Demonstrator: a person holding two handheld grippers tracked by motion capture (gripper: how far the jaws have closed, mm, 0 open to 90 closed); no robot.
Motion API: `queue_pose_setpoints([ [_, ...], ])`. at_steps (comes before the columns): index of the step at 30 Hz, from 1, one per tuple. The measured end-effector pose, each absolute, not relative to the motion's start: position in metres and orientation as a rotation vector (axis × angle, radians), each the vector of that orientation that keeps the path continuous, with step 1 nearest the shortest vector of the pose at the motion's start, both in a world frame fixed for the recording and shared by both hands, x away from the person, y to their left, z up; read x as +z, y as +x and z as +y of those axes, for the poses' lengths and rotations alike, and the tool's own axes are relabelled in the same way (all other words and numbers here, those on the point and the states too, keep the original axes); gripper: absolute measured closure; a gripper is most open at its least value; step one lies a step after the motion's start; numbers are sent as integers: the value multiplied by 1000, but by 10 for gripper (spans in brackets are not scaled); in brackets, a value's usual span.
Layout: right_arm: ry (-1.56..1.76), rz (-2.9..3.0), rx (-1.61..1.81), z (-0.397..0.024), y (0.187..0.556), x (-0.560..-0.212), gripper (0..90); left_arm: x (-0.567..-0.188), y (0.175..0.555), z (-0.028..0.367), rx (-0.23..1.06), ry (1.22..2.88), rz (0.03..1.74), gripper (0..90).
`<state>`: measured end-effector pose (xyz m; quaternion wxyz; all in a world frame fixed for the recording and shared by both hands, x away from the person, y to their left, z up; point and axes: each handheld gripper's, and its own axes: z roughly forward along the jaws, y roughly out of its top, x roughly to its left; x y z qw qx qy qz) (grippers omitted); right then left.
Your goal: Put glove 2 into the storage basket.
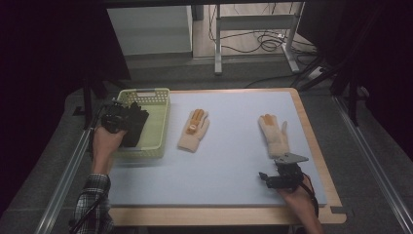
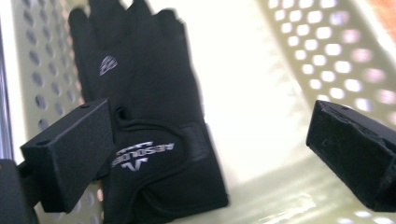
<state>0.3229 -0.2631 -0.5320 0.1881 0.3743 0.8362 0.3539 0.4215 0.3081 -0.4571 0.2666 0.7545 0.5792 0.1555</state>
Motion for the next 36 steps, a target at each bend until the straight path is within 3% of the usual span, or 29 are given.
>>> queue_pose_setpoints([
  [19,1056,2354,991,-263,323,-532,185,-445,325,242,466,1973,1080,15],
  [28,1055,2354,992,-263,323,-532,186,-472,286,203,475,1994,949,19],
  [36,1056,2354,993,-263,323,-532,186,-514,280,182,458,2053,966,20],
])
